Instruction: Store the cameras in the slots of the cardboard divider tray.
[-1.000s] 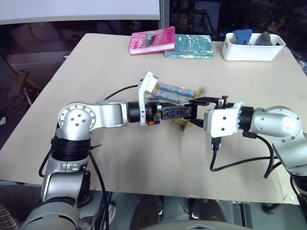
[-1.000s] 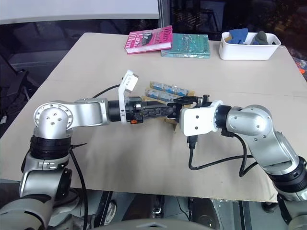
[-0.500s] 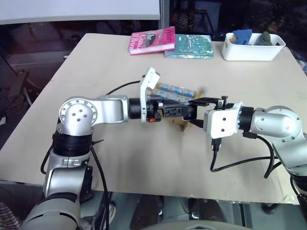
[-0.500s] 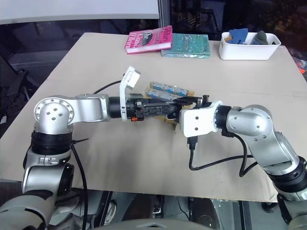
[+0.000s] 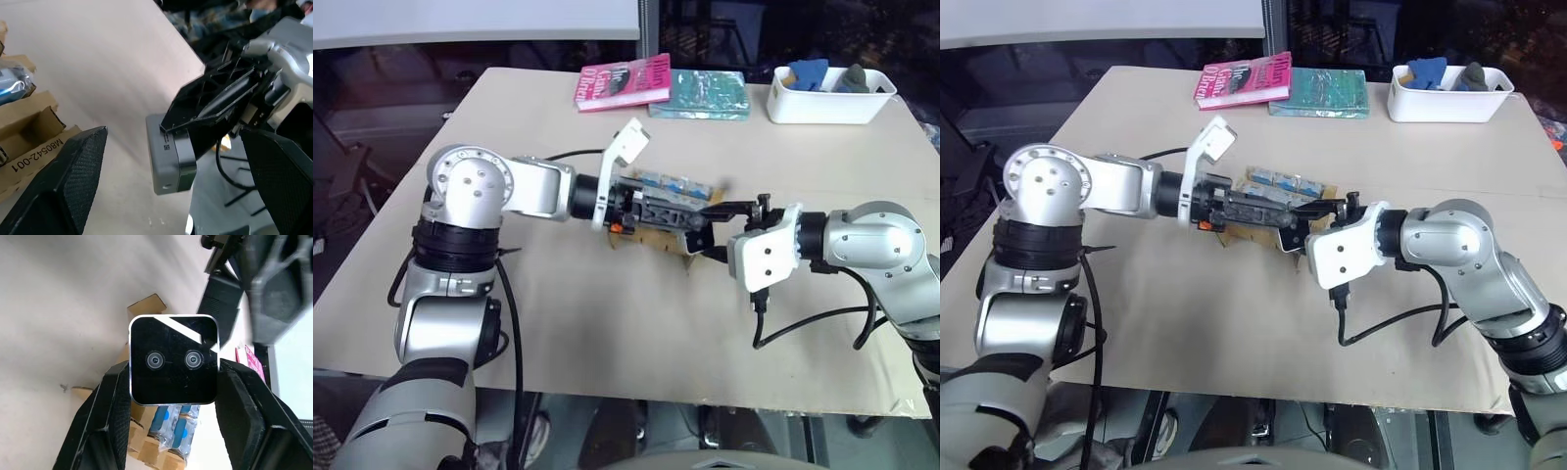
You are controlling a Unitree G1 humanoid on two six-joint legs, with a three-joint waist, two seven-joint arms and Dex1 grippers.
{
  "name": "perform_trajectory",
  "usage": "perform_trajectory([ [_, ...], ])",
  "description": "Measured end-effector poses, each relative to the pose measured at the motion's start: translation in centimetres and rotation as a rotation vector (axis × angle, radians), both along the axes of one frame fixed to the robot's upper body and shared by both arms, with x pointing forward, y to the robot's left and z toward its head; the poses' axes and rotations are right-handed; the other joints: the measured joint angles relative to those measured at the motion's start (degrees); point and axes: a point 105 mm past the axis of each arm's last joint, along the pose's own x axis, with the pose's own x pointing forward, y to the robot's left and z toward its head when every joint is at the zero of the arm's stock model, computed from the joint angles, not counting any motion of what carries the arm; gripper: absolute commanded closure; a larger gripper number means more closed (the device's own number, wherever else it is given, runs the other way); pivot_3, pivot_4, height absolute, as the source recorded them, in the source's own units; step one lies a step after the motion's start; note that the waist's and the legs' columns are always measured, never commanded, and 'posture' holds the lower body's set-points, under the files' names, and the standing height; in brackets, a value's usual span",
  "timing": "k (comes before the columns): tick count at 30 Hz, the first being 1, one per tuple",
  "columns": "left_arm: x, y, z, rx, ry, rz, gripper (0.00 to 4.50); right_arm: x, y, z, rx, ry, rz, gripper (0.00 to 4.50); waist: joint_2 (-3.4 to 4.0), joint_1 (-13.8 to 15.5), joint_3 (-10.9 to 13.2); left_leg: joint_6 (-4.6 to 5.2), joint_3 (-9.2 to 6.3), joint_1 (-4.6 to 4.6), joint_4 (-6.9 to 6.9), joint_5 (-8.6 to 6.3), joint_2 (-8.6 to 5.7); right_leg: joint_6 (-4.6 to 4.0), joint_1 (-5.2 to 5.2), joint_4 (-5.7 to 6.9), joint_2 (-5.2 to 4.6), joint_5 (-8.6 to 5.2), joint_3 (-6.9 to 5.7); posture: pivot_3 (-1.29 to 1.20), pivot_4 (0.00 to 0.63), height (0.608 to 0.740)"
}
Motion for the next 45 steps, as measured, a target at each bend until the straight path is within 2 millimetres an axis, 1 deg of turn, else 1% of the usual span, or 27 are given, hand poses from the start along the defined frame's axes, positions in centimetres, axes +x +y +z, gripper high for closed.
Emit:
perform_trajectory([
  [5,-0.1,-0.2,-0.6,0.011,-0.011,-0.001,0.00,0.3,-0.2,-0.1,0.018,0.039,-0.042,2.59,0.00,0.0,0.0,0.00,0.00,0.01,0.01,0.00,0.00,0.00,0.00,0.02,-0.04,0.00,0.02,0.00,0.150,0.740],
  [8,0.0,-0.3,-1.7,0.030,-0.007,0.021,0.00,0.4,-0.3,-0.3,0.033,0.074,-0.078,2.59,0.00,0.0,0.0,0.00,0.00,0.01,0.01,0.00,0.00,0.00,0.00,0.02,-0.06,0.00,0.02,0.00,0.150,0.740],
  [14,0.4,-0.1,-1.7,0.026,-0.039,0.063,0.00,0.3,-0.5,-0.4,0.054,0.116,-0.110,2.59,0.00,0.0,0.0,0.00,0.00,0.00,0.03,0.00,-0.01,0.00,0.01,0.03,-0.08,0.00,0.01,0.00,0.150,0.740],
  [15,0.5,-0.2,-1.7,0.023,-0.042,0.067,0.51,0.3,-0.6,-0.4,0.058,0.119,-0.115,2.59,0.00,0.0,0.0,0.00,0.00,0.00,0.03,0.00,-0.01,0.00,0.01,0.04,-0.08,0.00,0.01,0.00,0.150,0.740],
  [16,0.5,-0.3,-1.7,0.020,-0.043,0.068,0.77,0.4,-0.7,-0.2,0.064,0.122,-0.122,2.59,-0.01,0.1,0.0,0.00,0.00,0.00,0.04,0.00,-0.01,0.00,0.01,0.04,-0.07,0.00,0.00,0.00,0.150,0.740],
  [18,0.5,-0.6,-1.7,0.012,-0.043,0.066,1.65,0.4,-0.7,-0.1,0.072,0.130,-0.127,2.59,-0.01,0.0,0.0,0.00,0.00,0.00,0.04,0.00,-0.01,0.00,0.01,0.04,-0.07,0.00,0.01,0.00,0.150,0.740],
  [22,0.3,-0.9,-1.5,-0.013,-0.040,0.050,3.49,0.5,-0.7,-0.1,0.087,0.147,-0.147,2.59,0.00,0.0,0.0,0.00,0.00,0.00,0.04,0.00,-0.01,0.00,0.01,0.05,-0.07,0.00,0.01,0.00,0.150,0.740],
  [23,0.3,-0.8,-1.4,-0.022,-0.037,0.053,3.77,0.4,-0.6,0.0,0.093,0.140,-0.150,2.59,-0.01,0.0,0.0,0.00,-0.01,0.00,0.04,0.00,-0.01,0.00,0.00,0.06,-0.07,0.00,0.01,0.00,0.150,0.740],
  [27,0.3,-0.6,-1.3,-0.037,-0.035,0.059,3.76,0.5,-0.4,0.0,0.121,0.163,-0.169,2.59,-0.01,0.0,0.0,0.00,0.00,0.01,0.04,0.00,-0.01,0.00,0.00,0.06,-0.07,0.00,0.02,0.00,0.150,0.740],
  [29,0.4,-0.5,-1.4,-0.052,-0.032,0.071,3.76,0.4,-0.4,0.0,0.148,0.203,-0.193,2.59,-0.01,0.0,0.0,0.00,-0.01,0.00,0.04,0.00,-0.01,0.00,0.00,0.07,-0.07,0.00,0.01,0.00,0.150,0.740],
  [30,0.6,-0.4,-1.4,-0.059,-0.038,0.080,3.76,0.5,-0.3,0.0,0.178,0.232,-0.207,1.50,-0.01,0.0,0.0,0.00,-0.01,0.00,0.04,0.00,-0.01,0.00,0.01,0.07,-0.07,0.00,0.00,0.00,0.150,0.740],
  [31,0.7,-0.4,-1.5,-0.053,-0.047,0.091,3.76,0.5,-0.2,0.2,0.207,0.248,-0.208,1.28,-0.01,0.0,0.0,0.00,-0.02,0.00,0.04,0.00,-0.01,0.00,0.01,0.07,-0.08,0.01,0.00,0.00,0.150,0.740],
  [33,1.1,0.0,-1.7,-0.043,-0.076,0.113,3.76,0.2,-0.2,0.6,0.273,0.293,-0.220,0.27,-0.01,0.0,0.0,0.00,-0.01,0.00,0.04,0.00,-0.01,-0.01,0.00,0.08,-0.08,0.01,0.00,0.00,0.150,0.740],
  [34,1.3,0.5,-1.8,-0.020,-0.100,0.125,3.76,0.1,-0.3,0.6,0.285,0.302,-0.233,0.02,-0.01,0.0,0.0,0.00,0.00,0.00,0.03,0.00,-0.01,-0.01,0.00,0.07,-0.07,0.00,0.01,0.00,0.150,0.740],
  [36,1.7,1.1,-2.0,0.016,-0.148,0.134,3.76,0.2,-0.9,0.3,0.304,0.313,-0.273,0.02,-0.01,0.1,0.0,0.00,-0.01,0.00,0.02,0.00,-0.02,-0.01,0.00,0.06,-0.06,0.00,-0.01,0.00,0.150,0.740],
  [37,2.2,1.7,-2.2,0.056,-0.189,0.142,3.76,0.2,-1.5,-0.1,0.319,0.327,-0.310,0.02,-0.01,0.1,0.0,0.00,0.02,0.00,0.02,0.00,-0.03,-0.01,0.00,0.06,-0.05,0.00,-0.01,0.00,0.150,0.740],
  [39,2.8,2.5,-2.6,0.094,-0.226,0.118,3.76,0.1,-2.5,-0.7,0.340,0.348,-0.365,0.02,-0.01,0.2,0.0,0.00,0.06,0.00,0.01,0.00,-0.05,-0.01,-0.01,0.06,-0.04,0.00,0.01,0.00,0.150,0.740],
  [40,3.2,2.4,-2.6,0.116,-0.250,0.083,3.76,-0.2,-3.1,-0.8,0.353,0.352,-0.389,0.02,-0.04,0.3,0.0,0.00,0.03,-0.03,0.02,0.00,-0.07,0.00,0.00,0.05,-0.03,0.00,-0.04,0.00,0.150,0.740],
  [43,4.6,2.8,-2.2,0.188,-0.330,-0.003,3.76,-1.4,-4.3,-1.8,0.367,0.390,-0.439,0.02,-0.07,0.6,0.0,0.02,0.02,-0.06,0.03,-0.01,-0.09,0.00,0.00,0.01,0.05,0.00,-0.04,0.00,0.150,0.740],
  [45,5.5,3.1,-1.7,0.238,-0.383,-0.056,3.76,-1.8,-4.6,-2.3,0.380,0.413,-0.467,0.02,-0.06,0.3,0.0,0.03,0.06,-0.07,0.03,-0.01,-0.08,0.01,-0.04,0.01,0.09,-0.01,0.02,0.00,0.150,0.740],
])
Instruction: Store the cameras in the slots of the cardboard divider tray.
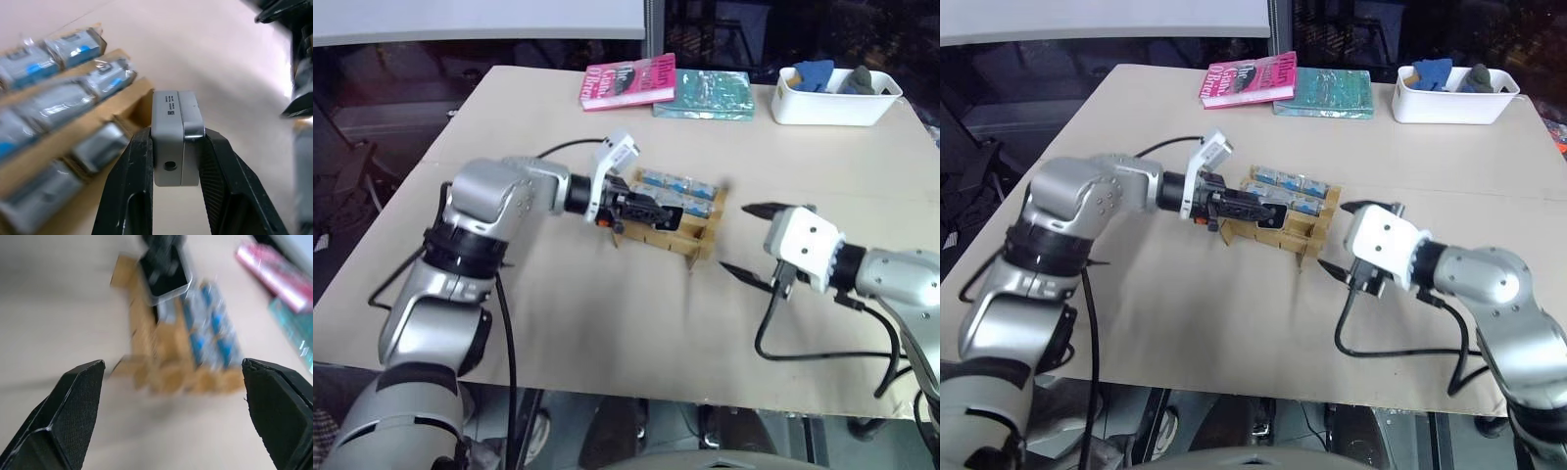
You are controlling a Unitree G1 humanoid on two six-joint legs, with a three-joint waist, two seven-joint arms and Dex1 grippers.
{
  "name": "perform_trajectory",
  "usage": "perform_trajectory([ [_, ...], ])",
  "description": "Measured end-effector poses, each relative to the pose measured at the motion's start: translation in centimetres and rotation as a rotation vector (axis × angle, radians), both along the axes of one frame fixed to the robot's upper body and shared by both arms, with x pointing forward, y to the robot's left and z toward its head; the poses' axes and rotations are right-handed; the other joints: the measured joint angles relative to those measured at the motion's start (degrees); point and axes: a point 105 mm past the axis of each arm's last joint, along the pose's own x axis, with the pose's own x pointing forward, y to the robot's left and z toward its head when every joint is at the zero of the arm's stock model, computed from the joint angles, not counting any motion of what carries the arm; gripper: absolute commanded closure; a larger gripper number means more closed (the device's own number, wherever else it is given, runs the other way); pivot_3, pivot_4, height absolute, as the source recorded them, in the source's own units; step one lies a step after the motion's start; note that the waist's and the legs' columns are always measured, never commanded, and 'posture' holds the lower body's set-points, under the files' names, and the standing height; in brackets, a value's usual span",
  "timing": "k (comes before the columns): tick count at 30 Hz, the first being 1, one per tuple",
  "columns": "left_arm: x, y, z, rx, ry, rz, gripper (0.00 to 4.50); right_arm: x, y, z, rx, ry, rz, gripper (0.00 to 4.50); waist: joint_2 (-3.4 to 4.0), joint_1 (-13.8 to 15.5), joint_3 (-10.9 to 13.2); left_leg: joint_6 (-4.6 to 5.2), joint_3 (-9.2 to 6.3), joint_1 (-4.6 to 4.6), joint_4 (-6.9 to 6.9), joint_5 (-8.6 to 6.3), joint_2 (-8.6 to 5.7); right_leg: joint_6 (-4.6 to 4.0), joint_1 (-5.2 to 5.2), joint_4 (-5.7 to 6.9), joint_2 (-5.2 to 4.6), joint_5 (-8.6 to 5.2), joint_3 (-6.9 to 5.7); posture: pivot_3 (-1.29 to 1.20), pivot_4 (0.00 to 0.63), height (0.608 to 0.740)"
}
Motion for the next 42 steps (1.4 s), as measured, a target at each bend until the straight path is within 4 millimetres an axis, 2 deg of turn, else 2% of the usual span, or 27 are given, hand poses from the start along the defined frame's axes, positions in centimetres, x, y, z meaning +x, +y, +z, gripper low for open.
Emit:
perform_trajectory([
  [1,0.9,-0.3,0.2,0.061,-0.026,-0.056,3.76,-0.2,-0.4,0.0,0.010,-0.003,-0.033,0.02,-0.01,0.0,0.0,0.00,0.01,0.00,0.01,0.00,-0.02,0.01,0.00,0.00,0.06,0.00,0.01,0.00,0.150,0.740],
  [7,2.8,-0.8,-0.4,0.294,-0.122,-0.241,3.76,-0.4,-1.0,0.2,0.029,-0.028,-0.118,0.02,-0.05,-0.3,0.0,0.02,0.06,-0.13,-0.02,-0.01,0.03,0.02,-0.20,-0.01,0.14,-0.02,0.16,0.00,0.150,0.740],
  [11,3.9,-1.1,0.6,0.417,-0.219,-0.320,3.76,-0.7,-0.9,0.3,0.046,-0.046,-0.152,0.02,-0.06,-0.2,0.0,0.05,-0.04,-0.85,0.17,-0.02,0.05,0.03,-0.79,0.07,0.15,-0.01,0.10,0.00,0.150,0.740],
  [14,4.2,-1.7,0.9,0.462,-0.260,-0.358,3.76,-0.8,-0.9,0.2,0.058,-0.046,-0.179,0.02,-0.07,-0.2,0.0,0.17,-0.04,-0.97,0.35,-0.09,0.06,0.07,-0.83,0.09,0.13,-0.03,0.09,0.00,0.150,0.740],
  [19,3.8,-3.2,1.0,0.429,-0.240,-0.406,3.76,-1.0,-1.0,0.0,0.067,-0.049,-0.210,0.02,-0.08,-0.2,0.0,0.31,-0.07,-1.12,0.55,-0.18,0.07,0.18,-0.85,0.09,0.10,-0.04,0.05,0.00,0.150,0.740],
  [25,3.5,-4.7,2.6,0.434,-0.283,-0.455,3.76,-1.1,-1.1,0.0,0.075,-0.057,-0.233,0.02,-0.09,-0.2,0.0,0.34,-0.08,-1.14,0.57,-0.20,0.07,0.20,-0.86,0.12,0.10,-0.03,0.05,0.00,0.150,0.740],
  [34,2.7,-7.3,0.3,0.504,-0.317,-0.598,3.76,-2.4,-2.0,-1.7,0.078,0.015,-0.234,0.02,-0.09,-0.2,0.0,0.37,-0.07,-1.15,0.63,-0.21,0.05,0.21,-0.86,0.16,0.07,-0.03,0.06,0.00,0.150,0.740],
  [39,2.7,-7.0,0.0,0.538,-0.325,-0.611,3.76,-3.1,-2.6,-1.8,0.105,0.025,-0.237,0.02,-0.10,-0.3,0.0,0.37,-0.04,-1.05,0.67,-0.21,0.06,0.21,-0.86,0.35,0.08,-0.03,0.11,0.00,0.150,0.740],
  [42,2.8,-6.6,-0.5,0.593,-0.329,-0.629,3.76,-3.7,-2.5,-1.1,0.213,0.024,-0.228,0.02,-0.11,-0.3,0.0,0.39,-0.01,-1.05,0.76,-0.22,0.05,0.21,-0.85,0.42,0.08,-0.03,0.16,0.00,0.150,0.740],
])
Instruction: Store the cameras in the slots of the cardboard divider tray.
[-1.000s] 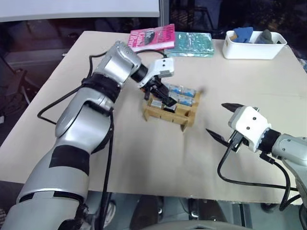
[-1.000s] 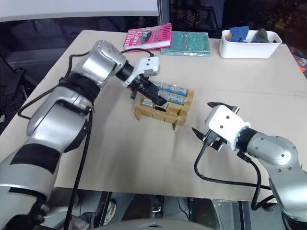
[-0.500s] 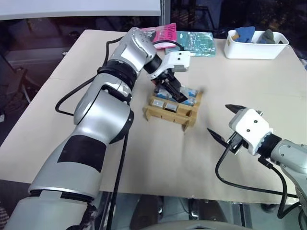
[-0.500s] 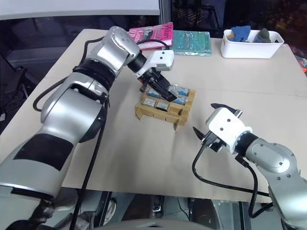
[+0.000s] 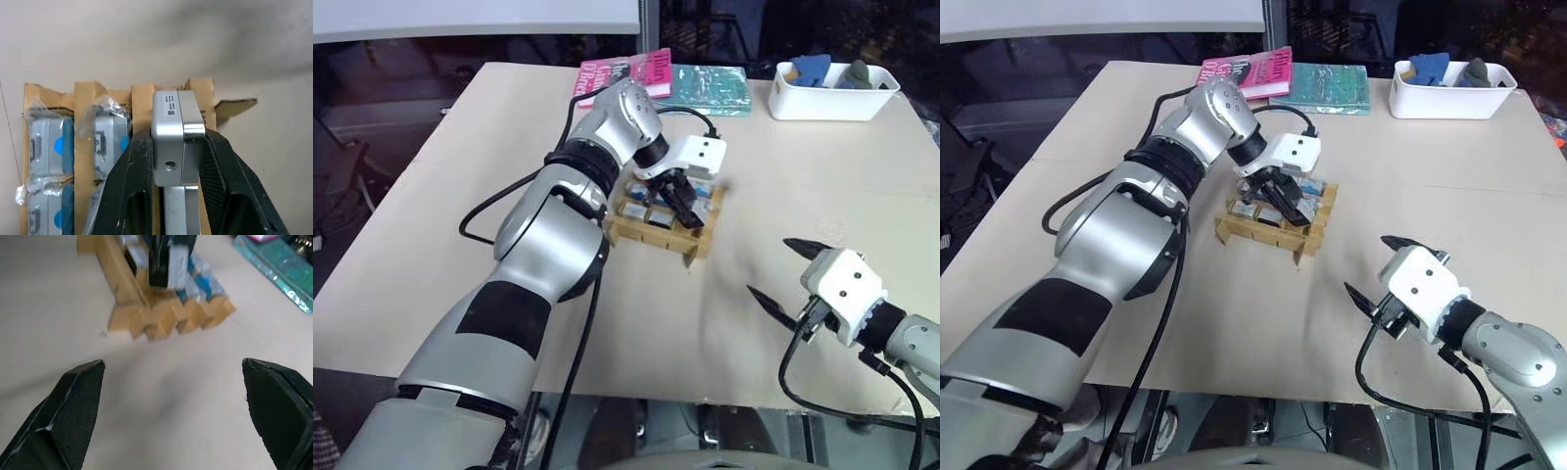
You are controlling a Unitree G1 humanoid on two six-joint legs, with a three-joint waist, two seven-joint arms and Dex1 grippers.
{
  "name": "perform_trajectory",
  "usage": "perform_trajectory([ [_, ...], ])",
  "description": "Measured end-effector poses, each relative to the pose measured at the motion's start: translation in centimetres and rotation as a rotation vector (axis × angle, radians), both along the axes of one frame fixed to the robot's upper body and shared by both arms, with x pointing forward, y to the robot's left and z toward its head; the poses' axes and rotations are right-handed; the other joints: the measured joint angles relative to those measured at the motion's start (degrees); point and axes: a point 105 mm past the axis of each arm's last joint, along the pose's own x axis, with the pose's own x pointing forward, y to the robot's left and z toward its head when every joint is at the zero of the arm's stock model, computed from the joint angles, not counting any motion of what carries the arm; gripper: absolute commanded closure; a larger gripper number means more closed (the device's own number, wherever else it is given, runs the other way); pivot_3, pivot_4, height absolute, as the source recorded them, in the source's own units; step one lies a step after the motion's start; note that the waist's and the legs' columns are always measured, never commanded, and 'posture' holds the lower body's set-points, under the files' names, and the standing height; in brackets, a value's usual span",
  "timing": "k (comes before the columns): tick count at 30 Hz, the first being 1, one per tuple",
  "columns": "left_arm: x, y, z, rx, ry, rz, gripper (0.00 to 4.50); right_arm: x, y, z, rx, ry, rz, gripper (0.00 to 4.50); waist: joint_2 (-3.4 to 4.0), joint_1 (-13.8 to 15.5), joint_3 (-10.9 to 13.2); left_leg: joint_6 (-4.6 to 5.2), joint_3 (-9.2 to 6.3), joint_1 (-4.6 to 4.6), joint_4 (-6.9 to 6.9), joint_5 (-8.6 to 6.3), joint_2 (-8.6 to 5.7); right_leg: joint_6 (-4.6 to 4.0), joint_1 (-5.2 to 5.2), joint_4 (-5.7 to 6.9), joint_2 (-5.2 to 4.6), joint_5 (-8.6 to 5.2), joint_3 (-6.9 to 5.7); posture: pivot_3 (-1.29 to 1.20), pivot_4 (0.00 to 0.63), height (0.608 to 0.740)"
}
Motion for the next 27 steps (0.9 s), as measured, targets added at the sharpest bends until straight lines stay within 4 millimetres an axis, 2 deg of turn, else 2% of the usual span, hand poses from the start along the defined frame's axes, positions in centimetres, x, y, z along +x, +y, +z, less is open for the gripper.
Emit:
perform_trajectory([
  [6,0.0,0.0,-0.4,0.048,-0.022,-0.026,3.76,-0.9,-0.1,1.1,0.116,-0.007,0.005,0.02,-0.03,0.0,0.0,0.02,0.04,0.06,0.06,-0.01,-0.01,0.00,0.01,0.09,-0.01,0.00,0.07,0.00,0.150,0.740],
  [18,0.5,-0.8,-1.5,0.121,-0.113,-0.050,3.76,-0.9,-0.3,2.2,0.110,-0.041,-0.030,0.02,-0.06,0.1,0.0,0.25,0.09,0.16,0.32,-0.14,0.01,0.01,0.03,0.45,0.01,-0.01,0.20,0.00,0.150,0.740],
  [19,0.5,-0.8,-1.5,0.122,-0.115,-0.049,2.76,-0.9,-0.3,2.2,0.109,-0.040,-0.030,0.00,-0.06,0.0,0.0,0.26,0.09,0.16,0.35,-0.15,0.01,0.01,0.03,0.48,0.02,-0.01,0.21,0.00,0.150,0.740],
  [20,0.8,-0.7,-1.5,0.123,-0.132,-0.038,2.61,-0.9,-0.3,2.2,0.105,-0.036,-0.033,0.00,-0.06,0.0,0.0,0.28,0.08,0.14,0.46,-0.16,0.04,0.01,0.04,0.51,0.04,-0.01,0.21,0.00,0.150,0.740],
  [21,0.9,-0.6,-1.5,0.121,-0.140,-0.029,2.01,-0.9,-0.2,2.2,0.105,-0.037,-0.031,0.00,-0.06,0.0,0.0,0.30,0.08,0.13,0.51,-0.17,0.06,0.01,0.04,0.52,0.06,-0.01,0.23,0.00,0.150,0.740],
  [22,0.9,-0.7,-1.4,0.105,-0.136,-0.021,1.69,-1.0,-0.1,2.2,0.108,-0.036,-0.030,0.00,-0.06,0.0,0.0,0.32,0.08,0.11,0.54,-0.18,0.06,0.02,0.04,0.52,0.07,-0.01,0.23,0.00,0.150,0.740],
  [27,0.9,-0.1,0.7,-0.043,-0.081,0.036,1.69,-1.0,0.0,2.1,0.109,-0.027,-0.025,0.00,-0.06,0.0,0.0,0.36,0.09,0.02,0.67,-0.21,0.07,0.04,0.03,0.50,0.06,-0.01,0.21,0.00,0.150,0.740],
])
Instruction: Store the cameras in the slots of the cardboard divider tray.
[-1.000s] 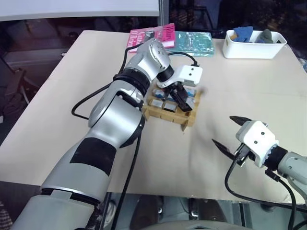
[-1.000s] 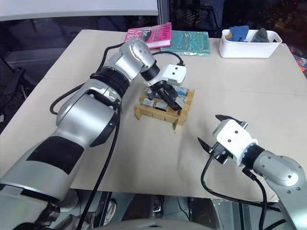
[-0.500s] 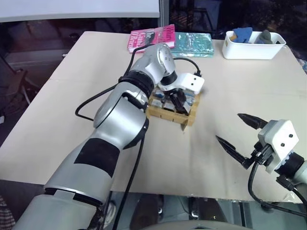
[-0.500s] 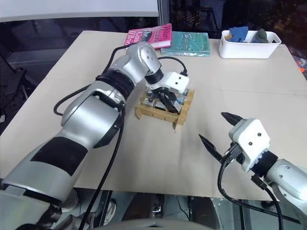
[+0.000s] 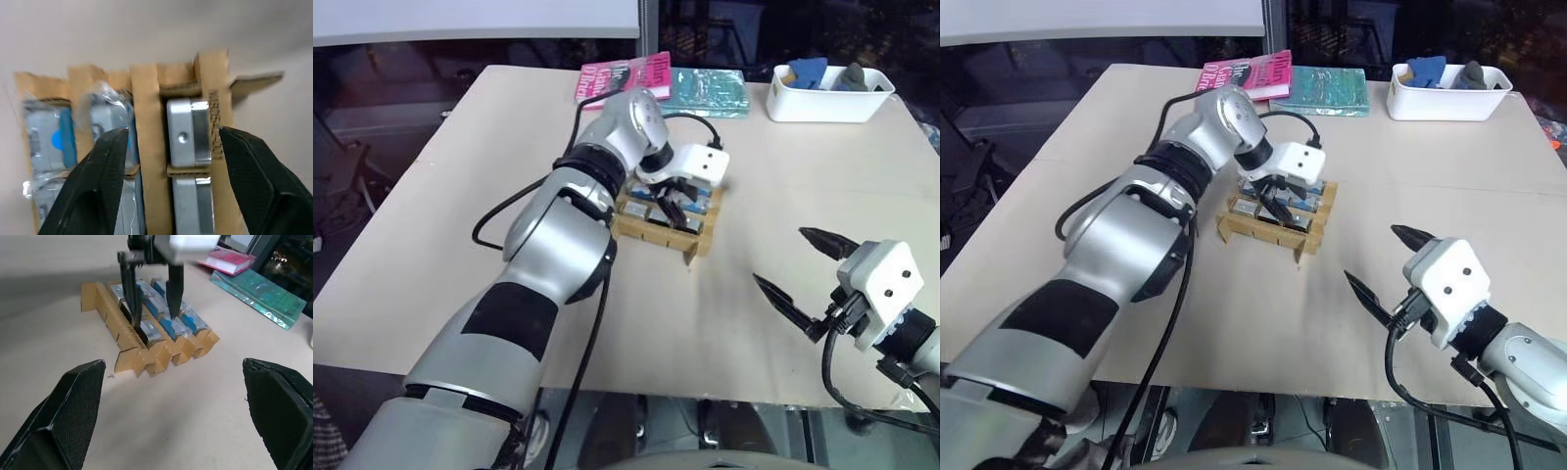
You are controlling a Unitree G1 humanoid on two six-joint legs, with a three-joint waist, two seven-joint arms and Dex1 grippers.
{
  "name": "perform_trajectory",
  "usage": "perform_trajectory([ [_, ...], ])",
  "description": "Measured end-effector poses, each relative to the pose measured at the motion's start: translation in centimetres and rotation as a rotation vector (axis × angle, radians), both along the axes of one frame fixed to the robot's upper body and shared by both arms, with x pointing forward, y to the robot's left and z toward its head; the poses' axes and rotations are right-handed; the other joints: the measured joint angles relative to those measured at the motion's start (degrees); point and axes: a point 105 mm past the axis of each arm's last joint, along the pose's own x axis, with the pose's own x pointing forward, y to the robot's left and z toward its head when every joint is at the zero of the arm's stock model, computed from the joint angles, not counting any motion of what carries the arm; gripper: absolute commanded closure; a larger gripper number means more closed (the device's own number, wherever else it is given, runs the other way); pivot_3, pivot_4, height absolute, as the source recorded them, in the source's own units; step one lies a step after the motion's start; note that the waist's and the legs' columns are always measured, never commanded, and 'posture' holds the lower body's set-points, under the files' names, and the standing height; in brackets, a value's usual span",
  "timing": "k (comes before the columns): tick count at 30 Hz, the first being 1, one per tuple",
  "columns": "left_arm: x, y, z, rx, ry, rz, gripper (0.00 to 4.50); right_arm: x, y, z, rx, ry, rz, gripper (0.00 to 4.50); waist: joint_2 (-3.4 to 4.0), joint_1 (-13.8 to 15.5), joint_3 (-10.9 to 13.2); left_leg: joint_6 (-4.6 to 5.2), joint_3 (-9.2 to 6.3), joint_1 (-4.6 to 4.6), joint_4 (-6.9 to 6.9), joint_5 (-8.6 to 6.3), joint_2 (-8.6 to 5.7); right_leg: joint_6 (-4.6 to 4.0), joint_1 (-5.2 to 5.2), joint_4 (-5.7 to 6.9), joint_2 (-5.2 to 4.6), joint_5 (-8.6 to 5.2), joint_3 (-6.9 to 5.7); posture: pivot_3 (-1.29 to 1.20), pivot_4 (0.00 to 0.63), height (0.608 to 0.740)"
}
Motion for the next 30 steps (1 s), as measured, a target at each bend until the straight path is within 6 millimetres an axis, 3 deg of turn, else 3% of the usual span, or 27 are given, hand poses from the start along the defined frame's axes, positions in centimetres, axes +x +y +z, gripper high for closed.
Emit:
perform_trajectory([
  [6,-0.1,0.8,4.0,-0.267,0.068,0.067,1.69,0.1,0.2,0.2,-0.009,-0.005,0.015,0.00,-0.01,0.0,0.0,-0.06,-0.01,-0.02,0.03,0.03,0.00,0.05,0.01,0.00,-0.02,-0.03,-0.02,0.00,0.150,0.740],
  [9,0.4,2.0,7.0,-0.541,0.053,0.128,1.69,0.3,0.8,0.3,0.033,-0.011,0.036,0.00,-0.02,-0.2,0.0,-0.09,-0.02,0.09,0.04,0.04,0.04,0.06,0.07,0.01,-0.02,-0.03,0.00,0.00,0.150,0.740],
  [12,0.7,3.1,7.3,-0.776,0.086,0.218,1.69,0.7,1.4,0.5,0.083,-0.017,0.063,0.00,0.04,-0.4,0.0,-0.12,-0.04,0.16,0.05,0.06,0.04,0.05,0.12,0.04,-0.05,-0.02,0.05,0.00,0.150,0.740],
  [14,0.3,4.2,6.0,-0.949,0.124,0.297,1.69,1.6,1.2,0.0,0.090,0.004,0.054,0.00,0.05,-0.7,0.0,-0.14,-0.09,0.14,0.09,0.07,0.04,0.06,0.16,0.08,-0.17,-0.01,0.15,0.00,0.150,0.740],
  [15,-0.1,5.0,4.4,-1.019,0.151,0.363,1.69,2.1,0.8,-0.6,0.098,0.028,0.037,0.00,0.04,-0.8,0.0,-0.15,-0.13,0.11,0.13,0.08,0.03,0.07,0.17,0.07,-0.18,0.00,0.15,0.00,0.150,0.740],
  [18,-1.6,6.2,2.9,-1.110,0.188,0.451,0.95,2.5,0.5,-1.0,0.100,0.040,0.031,0.00,0.03,-0.7,0.0,-0.15,-0.14,0.10,0.13,0.08,0.02,0.07,0.17,0.07,-0.22,0.00,0.16,0.00,0.150,0.740],
  [20,-3.9,8.5,1.4,-1.164,0.144,0.550,0.09,2.3,-0.3,-2.2,0.081,0.101,0.045,0.00,0.07,-0.5,-0.1,-0.16,-0.14,0.22,0.10,0.07,0.01,0.07,0.28,0.03,-0.36,0.00,0.16,0.00,0.150,0.740],
  [23,-4.9,11.0,0.0,-1.152,0.068,0.662,0.09,1.9,-1.1,-3.0,0.069,0.141,0.054,0.00,0.11,0.2,-0.1,-0.19,-0.25,0.37,0.15,0.10,-0.01,0.12,0.49,0.03,-0.22,0.03,0.00,0.00,0.150,0.740],
  [24,-6.3,13.6,-2.4,-1.124,0.047,0.768,0.09,1.4,-2.5,-3.8,0.052,0.181,0.026,0.00,0.11,0.1,-0.1,-0.11,-0.18,1.26,0.02,0.01,-0.03,0.12,1.37,-0.11,-0.34,0.01,0.05,0.00,0.150,0.740],
  [26,-6.6,14.9,-3.5,-1.127,0.051,0.835,0.09,1.2,-3.2,-4.2,0.047,0.200,0.014,0.00,0.08,0.1,-0.1,-0.08,-0.21,1.31,0.02,-0.01,-0.02,0.12,1.46,-0.12,-0.41,0.01,-0.01,0.00,0.150,0.740],
  [30,-9.7,17.8,-6.4,-1.093,0.024,0.936,0.09,0.1,-5.1,-4.7,0.045,0.221,-0.030,0.00,0.08,0.0,-0.1,-0.10,-0.25,1.40,0.02,-0.01,0.01,0.11,1.54,-0.13,-0.62,0.01,0.01,0.00,0.150,0.740],
])
